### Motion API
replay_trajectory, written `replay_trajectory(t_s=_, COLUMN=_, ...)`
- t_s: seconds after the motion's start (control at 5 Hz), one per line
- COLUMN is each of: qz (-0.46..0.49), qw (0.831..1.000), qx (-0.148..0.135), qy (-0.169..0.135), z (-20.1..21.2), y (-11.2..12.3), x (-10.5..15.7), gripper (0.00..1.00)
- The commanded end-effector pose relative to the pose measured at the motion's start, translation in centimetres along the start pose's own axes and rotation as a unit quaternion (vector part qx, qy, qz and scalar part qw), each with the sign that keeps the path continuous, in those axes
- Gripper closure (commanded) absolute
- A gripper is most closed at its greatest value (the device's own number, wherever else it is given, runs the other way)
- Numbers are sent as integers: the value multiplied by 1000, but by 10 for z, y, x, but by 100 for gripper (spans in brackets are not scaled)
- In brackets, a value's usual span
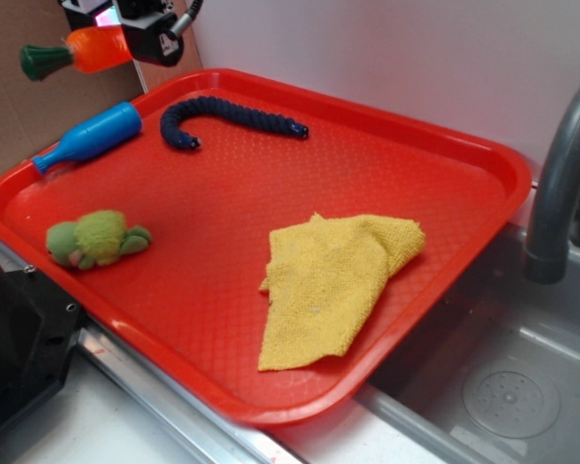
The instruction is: Grab the carrot.
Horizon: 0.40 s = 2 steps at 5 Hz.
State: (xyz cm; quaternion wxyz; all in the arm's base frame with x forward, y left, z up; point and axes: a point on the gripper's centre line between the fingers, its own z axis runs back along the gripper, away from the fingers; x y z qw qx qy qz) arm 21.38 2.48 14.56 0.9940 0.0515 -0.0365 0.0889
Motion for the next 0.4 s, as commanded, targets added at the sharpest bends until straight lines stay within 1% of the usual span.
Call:
replay_trajectory(t_s=0.0, qz=-5, qw=1000, qx=-11, qy=-10, z=4, y=-4, x=-4, gripper=100)
replay_trajectory(t_s=0.2, qz=1, qw=1000, qx=3, qy=-6, z=-1, y=-4, x=-5, gripper=100)
